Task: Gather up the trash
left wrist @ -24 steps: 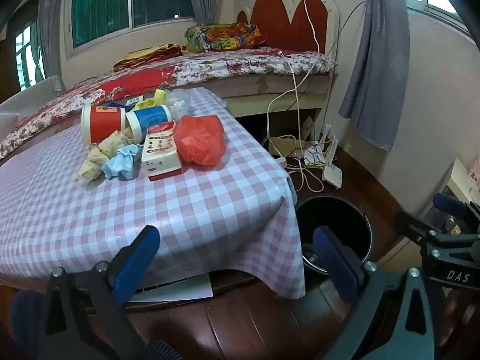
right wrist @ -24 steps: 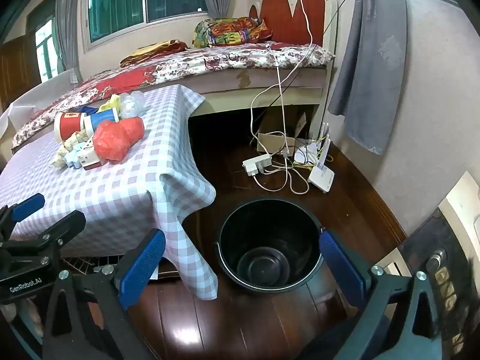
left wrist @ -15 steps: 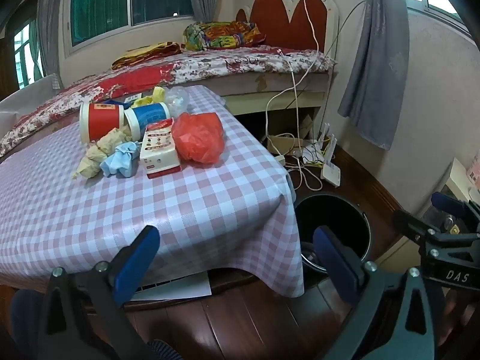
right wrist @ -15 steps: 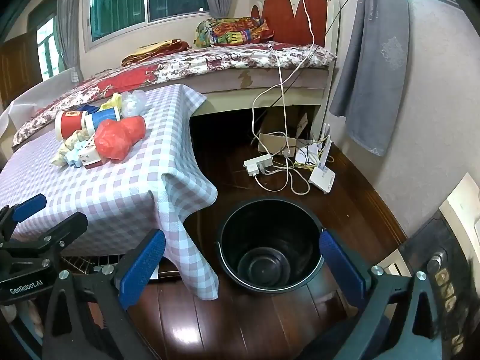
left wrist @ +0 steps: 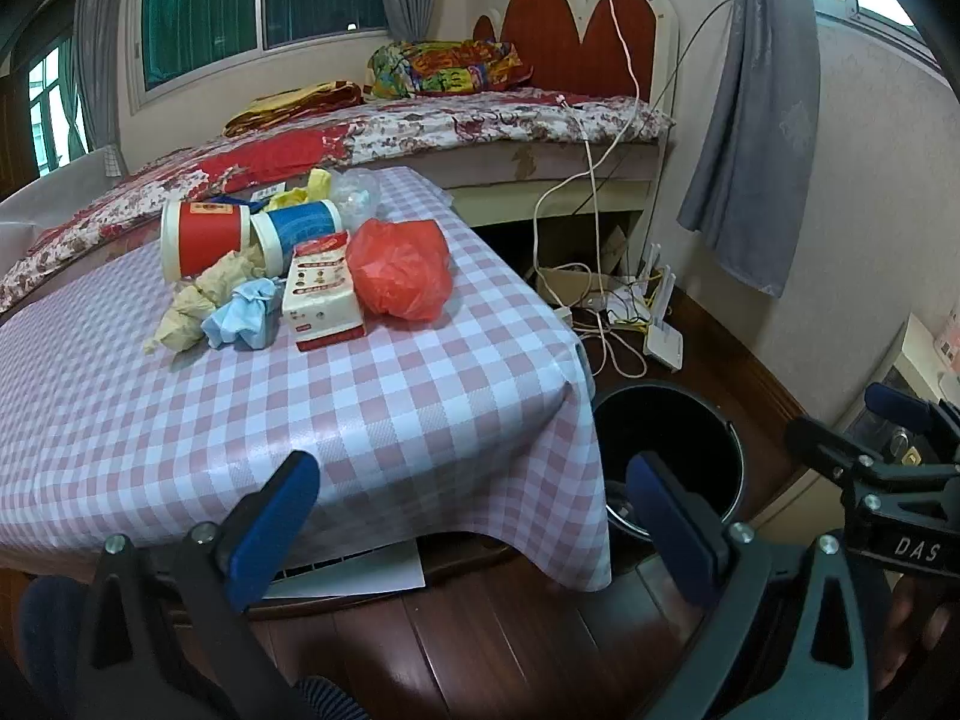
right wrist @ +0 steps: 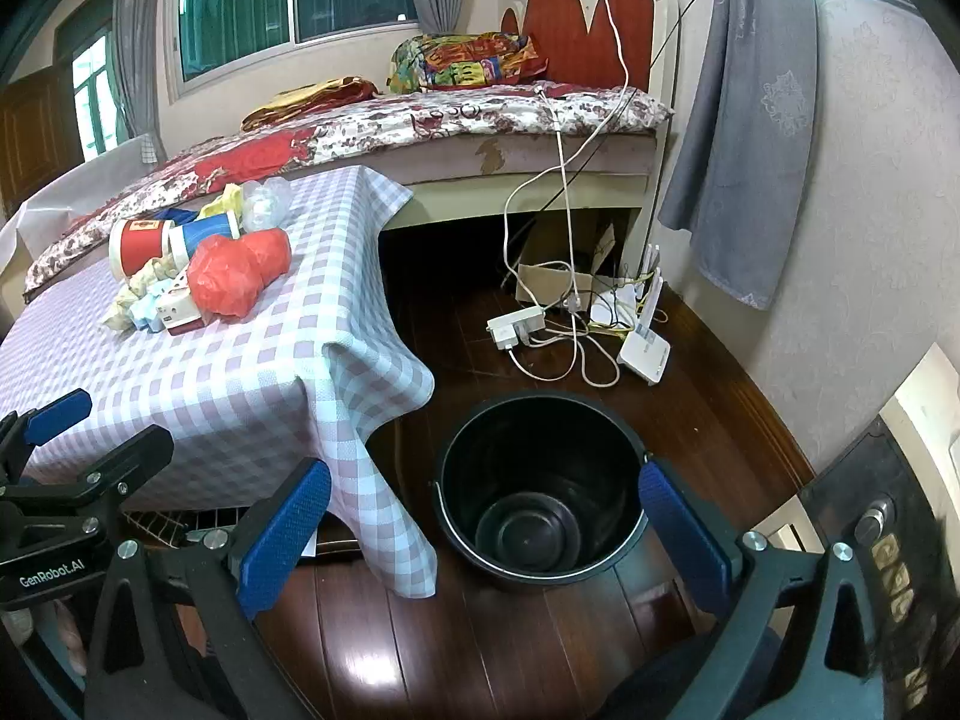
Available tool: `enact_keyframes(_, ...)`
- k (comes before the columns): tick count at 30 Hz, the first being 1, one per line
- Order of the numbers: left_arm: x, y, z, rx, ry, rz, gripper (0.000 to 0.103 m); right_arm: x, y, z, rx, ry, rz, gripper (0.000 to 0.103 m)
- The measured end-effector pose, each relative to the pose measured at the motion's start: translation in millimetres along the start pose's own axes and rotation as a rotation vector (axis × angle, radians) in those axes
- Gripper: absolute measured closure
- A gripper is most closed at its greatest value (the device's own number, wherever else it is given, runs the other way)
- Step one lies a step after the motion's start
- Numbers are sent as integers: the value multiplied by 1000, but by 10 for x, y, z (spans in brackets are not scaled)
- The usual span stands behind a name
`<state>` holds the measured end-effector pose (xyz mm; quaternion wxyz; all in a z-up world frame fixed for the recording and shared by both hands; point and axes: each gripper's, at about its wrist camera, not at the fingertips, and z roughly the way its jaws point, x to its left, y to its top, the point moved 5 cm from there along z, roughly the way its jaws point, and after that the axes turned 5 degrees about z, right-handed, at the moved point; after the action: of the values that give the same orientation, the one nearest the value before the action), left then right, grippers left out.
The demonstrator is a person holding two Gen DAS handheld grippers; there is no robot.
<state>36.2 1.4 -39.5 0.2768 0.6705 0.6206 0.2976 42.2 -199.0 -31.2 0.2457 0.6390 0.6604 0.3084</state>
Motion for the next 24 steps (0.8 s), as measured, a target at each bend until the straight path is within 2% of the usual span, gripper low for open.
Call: enact_keyframes(24,58,-33,-12,3,-2,-10,0,32,-21,4,-1,-2,-2,0)
